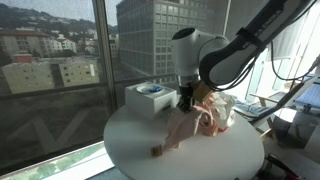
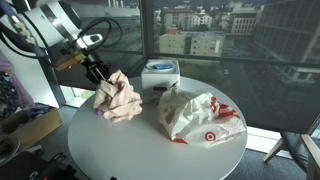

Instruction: Cover the radish toy with the pink shirt

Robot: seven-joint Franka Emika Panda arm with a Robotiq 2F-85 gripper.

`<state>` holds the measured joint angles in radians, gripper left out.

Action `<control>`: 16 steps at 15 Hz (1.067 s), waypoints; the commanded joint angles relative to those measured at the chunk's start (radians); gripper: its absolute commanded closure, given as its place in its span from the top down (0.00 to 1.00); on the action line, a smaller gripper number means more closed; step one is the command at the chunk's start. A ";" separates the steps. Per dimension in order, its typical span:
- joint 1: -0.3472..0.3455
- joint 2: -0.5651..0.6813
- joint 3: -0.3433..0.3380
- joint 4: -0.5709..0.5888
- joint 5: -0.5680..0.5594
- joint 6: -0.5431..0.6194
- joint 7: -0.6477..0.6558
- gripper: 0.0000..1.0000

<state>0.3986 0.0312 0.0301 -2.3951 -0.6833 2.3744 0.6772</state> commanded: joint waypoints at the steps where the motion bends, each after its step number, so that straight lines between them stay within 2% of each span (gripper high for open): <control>1: -0.013 -0.202 0.155 -0.041 -0.122 -0.139 0.111 0.04; 3: -0.011 -0.289 0.240 -0.035 -0.125 -0.209 0.136 0.04; 6: 0.006 -0.407 0.344 -0.003 -0.047 -0.329 0.107 0.04; 9: 0.011 -0.494 0.407 0.044 0.019 -0.430 0.065 0.04; 12: -0.010 -0.516 0.424 0.069 0.033 -0.444 0.028 0.04; 16: -0.059 -0.465 0.382 0.048 0.015 -0.353 -0.021 0.04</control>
<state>0.3895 -0.4757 0.4383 -2.3529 -0.6631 1.9567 0.7137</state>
